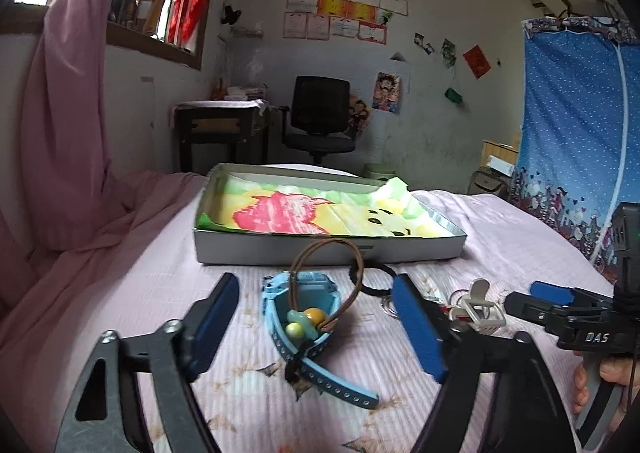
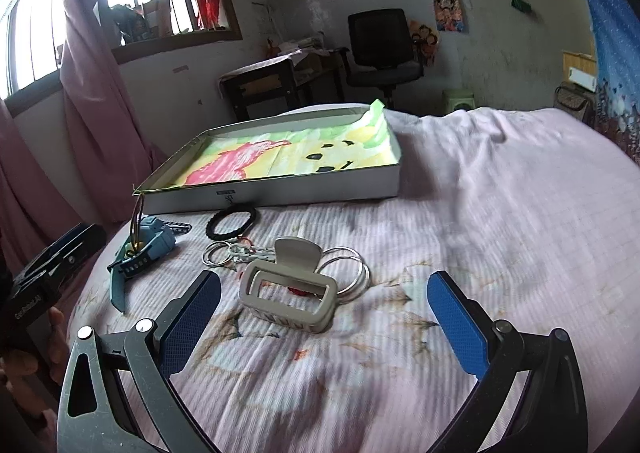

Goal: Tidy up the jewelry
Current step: 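Grasp the beige claw clip with the right tool while the left tool grasps the brown beaded hair tie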

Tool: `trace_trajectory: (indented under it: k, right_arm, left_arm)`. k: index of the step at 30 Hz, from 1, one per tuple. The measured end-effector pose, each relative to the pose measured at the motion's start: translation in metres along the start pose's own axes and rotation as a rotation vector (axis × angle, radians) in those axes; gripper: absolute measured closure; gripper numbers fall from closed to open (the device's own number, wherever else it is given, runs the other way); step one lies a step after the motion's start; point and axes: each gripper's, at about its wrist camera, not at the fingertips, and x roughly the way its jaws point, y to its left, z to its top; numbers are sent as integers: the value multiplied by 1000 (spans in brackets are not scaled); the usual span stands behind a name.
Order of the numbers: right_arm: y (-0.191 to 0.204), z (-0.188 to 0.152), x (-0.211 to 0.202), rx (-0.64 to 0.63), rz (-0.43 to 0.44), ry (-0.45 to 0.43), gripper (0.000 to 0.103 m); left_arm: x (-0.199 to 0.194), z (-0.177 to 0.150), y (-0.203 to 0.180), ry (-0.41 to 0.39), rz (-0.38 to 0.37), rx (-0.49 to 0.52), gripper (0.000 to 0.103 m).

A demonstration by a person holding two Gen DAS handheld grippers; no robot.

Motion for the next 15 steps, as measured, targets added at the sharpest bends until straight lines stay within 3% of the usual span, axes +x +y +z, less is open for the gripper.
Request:
trace_trajectory:
  k: [4, 9, 15]
  right_arm:
    - [7, -2, 9, -29, 21, 20, 22]
    - [13, -8, 21, -37, 62, 63, 31]
    - [14, -11, 28, -38, 85, 79, 36]
  left_arm:
    - [8, -1, -2, 22, -45, 17, 48]
    - [16, -5, -14, 46, -77, 63, 67]
    - [25, -5, -18, 80, -61, 76, 77]
